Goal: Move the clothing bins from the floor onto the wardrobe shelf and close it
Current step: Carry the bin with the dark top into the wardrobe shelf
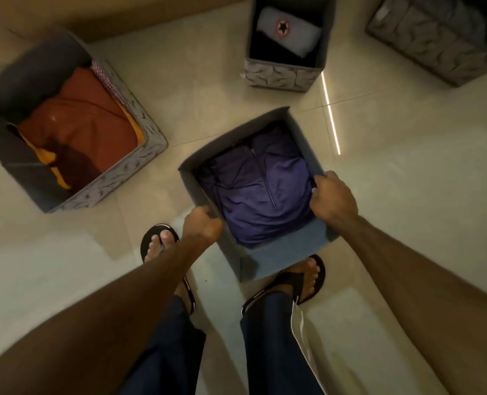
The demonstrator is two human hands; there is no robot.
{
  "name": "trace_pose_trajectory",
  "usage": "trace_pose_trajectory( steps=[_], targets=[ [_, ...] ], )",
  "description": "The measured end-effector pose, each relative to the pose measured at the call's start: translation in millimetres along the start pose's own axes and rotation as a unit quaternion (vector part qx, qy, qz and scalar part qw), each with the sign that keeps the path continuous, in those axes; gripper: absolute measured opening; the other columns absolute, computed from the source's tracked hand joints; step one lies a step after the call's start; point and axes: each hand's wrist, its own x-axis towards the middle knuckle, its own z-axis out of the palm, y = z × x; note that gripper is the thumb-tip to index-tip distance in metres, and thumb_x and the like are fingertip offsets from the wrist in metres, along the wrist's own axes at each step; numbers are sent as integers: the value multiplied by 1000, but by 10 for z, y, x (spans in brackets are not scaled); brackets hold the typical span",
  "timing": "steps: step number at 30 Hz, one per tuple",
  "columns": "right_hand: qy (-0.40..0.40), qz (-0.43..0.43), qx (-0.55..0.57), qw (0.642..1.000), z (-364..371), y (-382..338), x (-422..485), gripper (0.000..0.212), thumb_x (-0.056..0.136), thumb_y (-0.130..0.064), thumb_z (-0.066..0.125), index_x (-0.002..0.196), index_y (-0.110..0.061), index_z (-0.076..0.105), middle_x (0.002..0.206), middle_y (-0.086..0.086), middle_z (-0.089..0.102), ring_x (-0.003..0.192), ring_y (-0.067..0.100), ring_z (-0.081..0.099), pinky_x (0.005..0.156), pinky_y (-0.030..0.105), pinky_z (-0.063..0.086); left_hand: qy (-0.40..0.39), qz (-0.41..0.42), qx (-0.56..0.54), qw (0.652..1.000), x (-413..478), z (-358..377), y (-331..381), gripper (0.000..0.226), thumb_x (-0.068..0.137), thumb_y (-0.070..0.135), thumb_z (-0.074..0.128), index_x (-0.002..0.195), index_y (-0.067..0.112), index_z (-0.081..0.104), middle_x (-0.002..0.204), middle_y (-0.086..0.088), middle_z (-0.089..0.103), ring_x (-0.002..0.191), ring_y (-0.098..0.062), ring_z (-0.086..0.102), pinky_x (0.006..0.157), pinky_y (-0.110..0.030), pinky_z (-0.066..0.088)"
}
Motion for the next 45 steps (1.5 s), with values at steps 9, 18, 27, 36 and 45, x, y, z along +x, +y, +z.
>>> trace_pose_trajectory(
  steps=[9, 18, 27, 36, 45],
  targets=[
    [10, 12, 49, 999, -930, 43, -908, 18, 82, -1, 43, 80, -7, 60, 92, 20, 61, 82, 39, 60, 67, 34, 43, 35, 77, 11, 996, -1034, -706, 354, 58, 82, 11, 59, 139, 18, 51, 138, -4, 57, 126, -26, 54, 105, -35, 45],
    [84, 97, 152, 980, -3023, -359, -2949, 38, 85, 4, 41, 114, -3, 65, 95, 17, 64, 86, 38, 62, 74, 38, 51, 46, 181, 27, 982, -3512, -1904, 1355, 78, 73, 1, 59, 145, 25, 42, 129, -3, 63, 100, -20, 65, 85, -30, 54],
    [174, 121, 154, 965, -4401, -426, -3913, 45, 89, 4, 42, 131, -7, 57, 104, 18, 66, 93, 35, 63, 79, 33, 49, 12, 294, 59, 954, -4694, -2628, 2176, 94, 72, -8, 59, 152, 25, 24, 140, -8, 54, 113, -18, 60, 85, -20, 47],
    [257, 222, 210, 917, -5147, -298, -4130, 39, 90, 2, 41, 124, -3, 61, 103, 19, 66, 94, 37, 63, 80, 39, 51, -43, 403, 156, 901, -4951, -2729, 3503, 93, 73, -3, 60, 152, 32, 24, 127, -7, 64, 89, -18, 66, 76, -30, 56],
    [365, 400, 322, 776, -5418, 494, -4744, 44, 91, 1, 41, 131, -7, 56, 125, 15, 64, 109, 32, 62, 91, 30, 48, -148, 575, 302, 746, -5805, -1852, 4980, 95, 76, 19, 69, 153, 35, 16, 139, -11, 55, 112, -29, 63, 92, -44, 54]
  ],
)
